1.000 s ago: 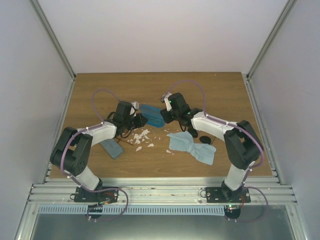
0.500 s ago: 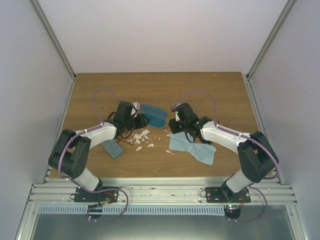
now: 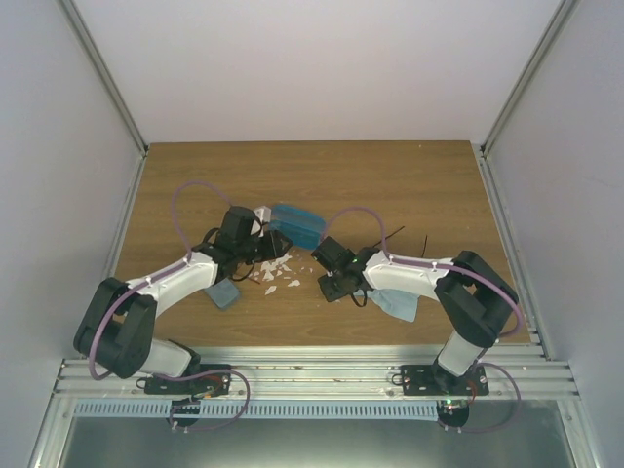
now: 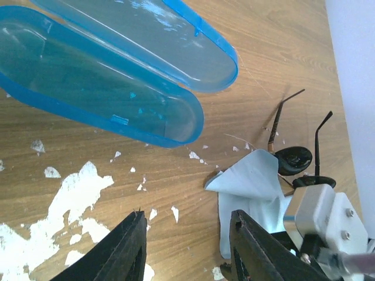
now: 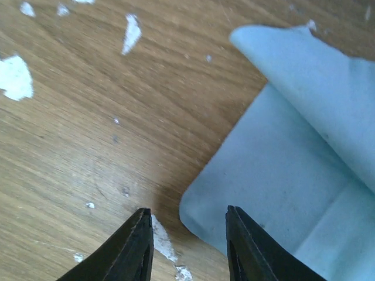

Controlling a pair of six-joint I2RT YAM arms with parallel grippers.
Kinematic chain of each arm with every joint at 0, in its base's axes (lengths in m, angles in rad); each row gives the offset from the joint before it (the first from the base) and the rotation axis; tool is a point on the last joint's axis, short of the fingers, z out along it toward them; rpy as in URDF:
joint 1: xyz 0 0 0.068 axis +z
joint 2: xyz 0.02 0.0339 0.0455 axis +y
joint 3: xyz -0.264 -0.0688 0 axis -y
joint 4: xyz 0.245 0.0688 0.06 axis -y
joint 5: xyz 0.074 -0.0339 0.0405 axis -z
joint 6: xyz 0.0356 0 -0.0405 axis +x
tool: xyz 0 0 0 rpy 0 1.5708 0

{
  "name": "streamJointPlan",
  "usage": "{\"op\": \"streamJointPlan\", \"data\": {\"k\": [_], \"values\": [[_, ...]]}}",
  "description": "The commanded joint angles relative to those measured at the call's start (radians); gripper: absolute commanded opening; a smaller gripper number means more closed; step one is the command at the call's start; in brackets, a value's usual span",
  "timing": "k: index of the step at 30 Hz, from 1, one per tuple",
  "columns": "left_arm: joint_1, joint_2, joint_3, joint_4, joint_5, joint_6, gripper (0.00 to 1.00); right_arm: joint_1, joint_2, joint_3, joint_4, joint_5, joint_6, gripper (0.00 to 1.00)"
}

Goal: Organize the sunglasses
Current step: Move the glasses cleaning cloth to the center of the board.

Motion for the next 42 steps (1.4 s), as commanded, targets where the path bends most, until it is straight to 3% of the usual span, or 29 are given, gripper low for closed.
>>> {"op": "streamJointPlan", "data": {"k": [1,8,16,26,37,39,42], "values": [[-0.004,-0.048,-0.024,-0.012,-0.034,-0.007,0.41,0.007,0.011,-0.021,-0.032,0.034,0.037,0.35],[-0.004,-0.052,-0.025,-0.009,-0.031,-0.019,0.41,-0.017,0.049,-0.041,0.030,0.062,0.046,0.25],[-0.003,-0.066,-0.037,-0.016,-0.053,-0.024,0.40,-0.027,0.059,-0.049,0.040,0.102,0.061,0.02],[-0.003,-0.111,-0.068,-0.018,-0.086,-0.050,0.40,-0.019,-0.075,-0.075,0.171,-0.312,-0.008,0.00],[-0.003,-0.131,-0.097,-0.032,-0.089,-0.064,0.41,0.044,0.015,-0.040,0.269,-0.517,-0.049,0.01],[-0.003,-0.131,-0.098,-0.035,-0.078,-0.061,0.42,0.044,0.009,-0.038,0.274,-0.531,-0.052,0.08],[-0.004,-0.129,-0.102,-0.036,-0.047,-0.058,0.45,0.044,-0.048,-0.053,0.280,-0.466,-0.043,0.38]]}}
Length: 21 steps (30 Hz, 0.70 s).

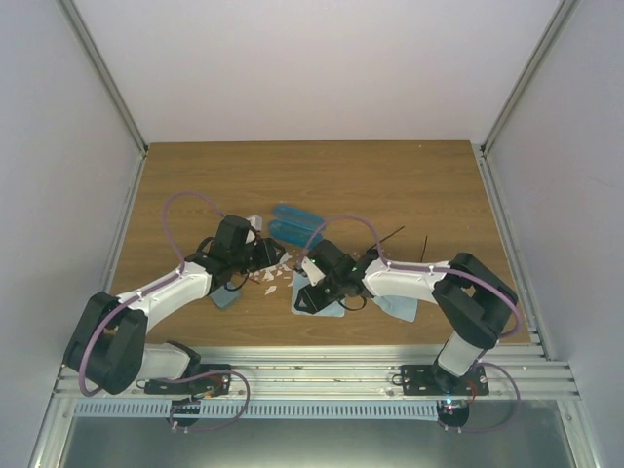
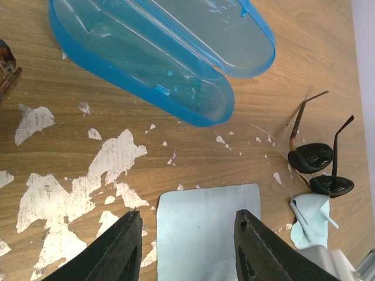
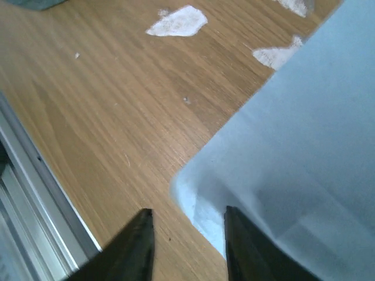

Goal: Organize the sunglasses
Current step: Move the glasses cleaning cloth to the center of the board, then fold the glasses cleaning cloth at the center of the board.

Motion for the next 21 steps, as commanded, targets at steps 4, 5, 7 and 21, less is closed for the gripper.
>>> {"op": "streamJointPlan", "data": {"k": [4,5,7,21], "values": [[-0.010,0.000,-0.017,0.018,0.076,0.016,0.49,0.003,-0.149,-0.020,-0.007,0.289,0.074,0.48],[-0.016,0.013,-0.012,0.012,0.085,0.026,0.49,0.001,-0.161,-0.024,-0.040,0.372,0.101,0.48],[-0.034,0.042,0.006,-0.008,0.083,0.053,0.50,-0.010,-0.170,-0.033,-0.102,0.541,0.152,0.46],[-0.161,0.318,0.227,-0.187,-0.080,0.162,0.49,-0.126,-0.043,-0.011,-0.112,0.606,0.124,0.43]]}}
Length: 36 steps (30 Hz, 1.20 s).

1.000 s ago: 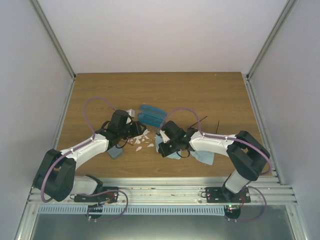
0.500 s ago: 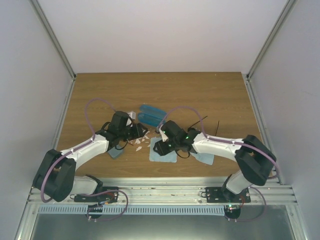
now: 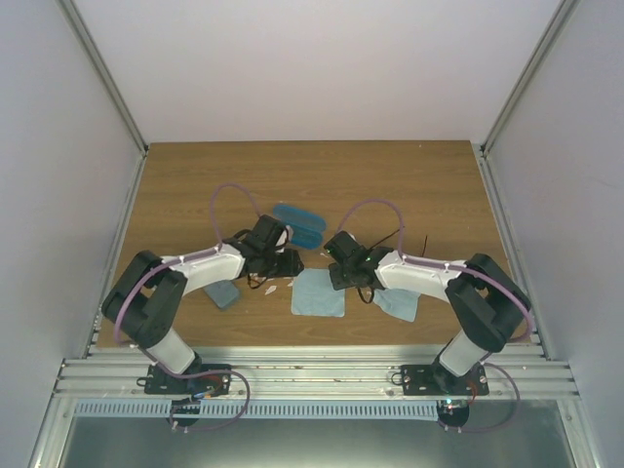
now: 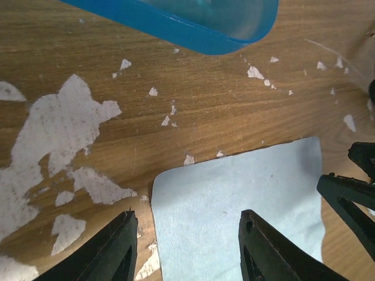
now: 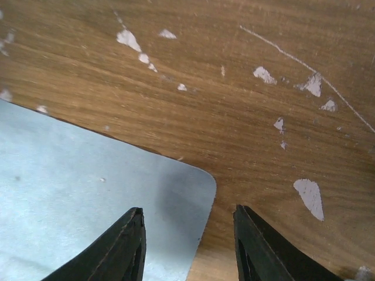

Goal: Organize the sunglasses
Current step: Fold the glasses cleaning cloth at the center of the board.

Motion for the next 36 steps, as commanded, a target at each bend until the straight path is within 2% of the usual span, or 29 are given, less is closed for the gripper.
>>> {"op": "streamJointPlan", "data": {"k": [1,11,19,24,30,34,36], "values": [[-0.034,0.052,0.059,-0.041,-0.071,0.041,0.48,-0.020,0.045,0.008,0.020,0.016,-0.007,0.42],[-0.061,0.126,0.098,-0.083,-0.101,0.039,0.47,-0.027,0.096,-0.008,0.057,-0.020,-0.015,0.36],[-0.070,0.154,0.103,-0.076,-0.088,0.034,0.39,-0.027,0.113,-0.022,0.086,-0.052,-0.017,0.29],[-0.071,0.171,0.113,-0.077,-0.103,0.028,0.30,-0.027,0.119,-0.026,0.093,-0.055,-0.019,0.24],[-0.070,0.197,0.127,-0.078,-0.117,0.023,0.15,-0.028,0.135,-0.020,0.096,-0.043,-0.019,0.14],[-0.070,0.194,0.126,-0.077,-0.128,0.028,0.01,-0.028,0.133,-0.016,0.094,-0.030,-0.021,0.08],[-0.070,0.189,0.125,-0.073,-0.128,0.028,0.00,-0.028,0.130,-0.008,0.092,-0.018,-0.025,0.05]]}}
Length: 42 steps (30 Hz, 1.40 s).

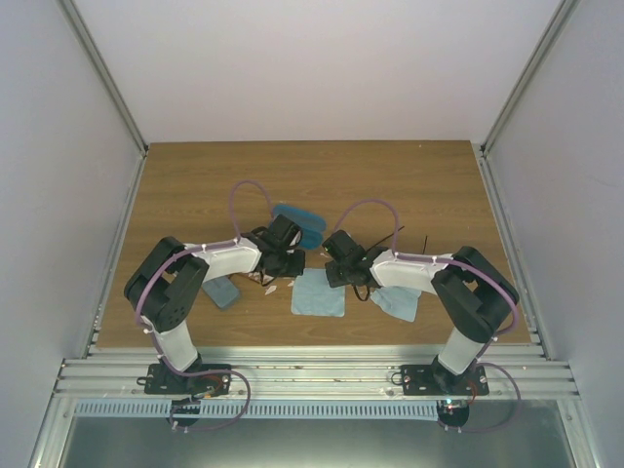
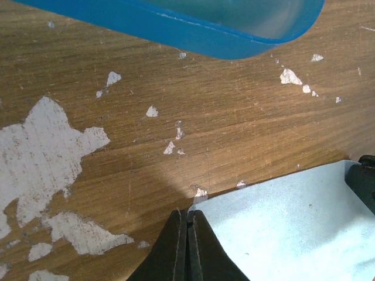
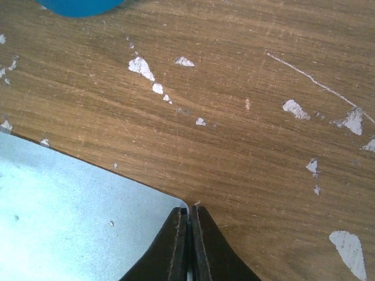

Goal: Organize the sunglasses
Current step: Fold the glasses cleaning cloth at the center of the board.

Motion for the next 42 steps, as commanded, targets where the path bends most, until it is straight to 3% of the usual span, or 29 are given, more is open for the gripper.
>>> {"op": "streamJointPlan", "data": {"k": [1,12,23,42], "values": [[-0.010,0.016,-0.002,-0.004,-0.029,0.004,0.00,-0.007,0.035,-0.002,-0.031,0.022,-0.005,0.04],[-0.009,-0.087,0.004,0.017,-0.040,0.016,0.00,-0.021,-0.016,0.024,-0.013,0.033,-0.065,0.01],[-0.009,-0.164,-0.088,0.051,0.019,0.047,0.00,-0.019,-0.116,-0.082,0.090,-0.090,-0.104,0.01],[-0.010,-0.224,-0.167,0.047,0.085,0.054,0.00,0.009,-0.211,-0.178,0.072,-0.275,-0.051,0.01]]}}
